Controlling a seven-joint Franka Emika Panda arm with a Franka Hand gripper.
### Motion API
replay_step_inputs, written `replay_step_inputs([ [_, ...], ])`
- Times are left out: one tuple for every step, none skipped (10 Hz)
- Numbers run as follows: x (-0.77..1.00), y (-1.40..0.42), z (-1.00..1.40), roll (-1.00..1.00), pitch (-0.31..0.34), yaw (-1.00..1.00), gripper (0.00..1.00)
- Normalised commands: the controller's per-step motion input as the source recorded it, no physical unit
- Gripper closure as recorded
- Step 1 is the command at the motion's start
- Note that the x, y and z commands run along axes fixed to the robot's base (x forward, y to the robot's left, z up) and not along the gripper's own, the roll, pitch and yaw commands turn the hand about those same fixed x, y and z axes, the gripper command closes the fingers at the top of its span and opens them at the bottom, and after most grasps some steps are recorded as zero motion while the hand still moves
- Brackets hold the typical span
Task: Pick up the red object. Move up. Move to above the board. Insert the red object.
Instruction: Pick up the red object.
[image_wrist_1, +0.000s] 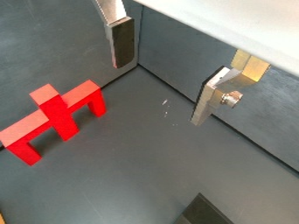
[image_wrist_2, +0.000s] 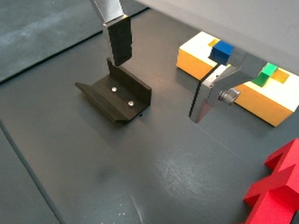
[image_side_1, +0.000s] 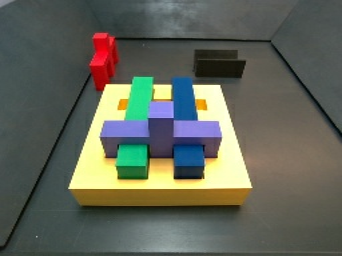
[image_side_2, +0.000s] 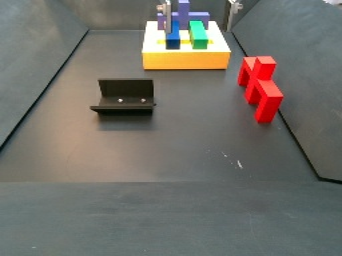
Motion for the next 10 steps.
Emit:
replay_step_inputs([
  [-0.31,0.0,-0.13,-0.08,-0.034,-0.33,0.0],
  [-0.44,-0.12,-0.16,-0.08,-0.027,-0.61,0.0],
  [-0.43,-0.1,-0.18,-0.08,-0.043,-0.63,0.0],
  [-0.4,-0.08,-0.2,-0.12,-0.046,-0.65,0.0],
  [-0.37,-0.11,-0.21,-0.13,-0.077,-0.67,0.0],
  [-0.26,-0.23,-0.19,-0.1,-0.123,-0.7,0.0],
  [-0.23,-0.24,-0.17,-0.08,-0.116,-0.71,0.0],
  [-0.2,-0.28,-0.19,-0.08,-0.124,-0.71,0.0],
  [-0.16,-0.21,-0.14,-0.06,-0.106,-0.77,0.0],
  [-0.17,-0.18,-0.05,-0.02,-0.08,-0.79,0.0],
])
